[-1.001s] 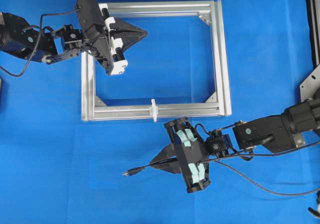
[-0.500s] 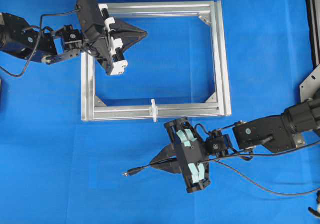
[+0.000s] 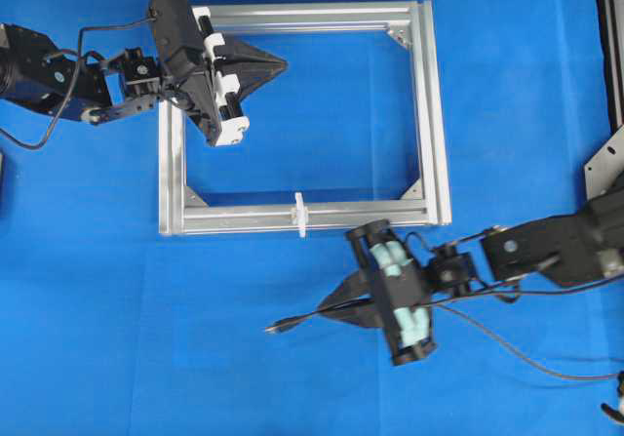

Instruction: Insert the wire through the string loop located in the center.

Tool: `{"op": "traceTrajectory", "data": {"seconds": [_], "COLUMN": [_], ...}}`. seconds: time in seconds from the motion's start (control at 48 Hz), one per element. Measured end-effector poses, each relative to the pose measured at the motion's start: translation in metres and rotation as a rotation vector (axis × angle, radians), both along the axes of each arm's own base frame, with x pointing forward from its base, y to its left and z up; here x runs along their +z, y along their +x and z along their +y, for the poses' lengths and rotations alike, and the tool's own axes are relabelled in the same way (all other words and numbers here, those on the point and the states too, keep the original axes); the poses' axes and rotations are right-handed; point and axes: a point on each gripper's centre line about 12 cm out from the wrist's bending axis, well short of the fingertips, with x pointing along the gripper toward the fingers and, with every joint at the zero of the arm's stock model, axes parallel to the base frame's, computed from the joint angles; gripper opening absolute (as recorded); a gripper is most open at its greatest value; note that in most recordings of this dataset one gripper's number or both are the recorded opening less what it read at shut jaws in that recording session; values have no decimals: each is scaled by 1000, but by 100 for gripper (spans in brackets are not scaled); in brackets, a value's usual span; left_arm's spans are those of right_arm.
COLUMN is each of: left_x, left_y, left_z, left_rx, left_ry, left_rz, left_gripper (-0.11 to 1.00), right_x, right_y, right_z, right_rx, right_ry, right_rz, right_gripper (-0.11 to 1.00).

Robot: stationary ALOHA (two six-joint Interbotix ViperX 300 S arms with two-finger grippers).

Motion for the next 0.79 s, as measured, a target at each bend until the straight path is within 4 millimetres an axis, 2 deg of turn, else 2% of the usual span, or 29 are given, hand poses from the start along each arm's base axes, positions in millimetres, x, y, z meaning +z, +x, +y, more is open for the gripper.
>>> {"op": "traceTrajectory", "data": {"seconds": [0.208,0.438,0.792], "left_x": [0,1,0], "left_y": [0,0,0], "left_z": [0,0,0], "left_rx": [0,0,-2], "left_ry": [1,1,2], "left_rz": [0,-3,1], "left_gripper": [0,0,0], "right_x": [4,5,8], "right_y": [-30,-51,-55], "right_z": [-10,-17,-18], "right_rx": [-1,0,-1], "right_ry": [-2,-6,0], "right_rz": [10,19,-3], "right_gripper": [-2,-2,-2]}}
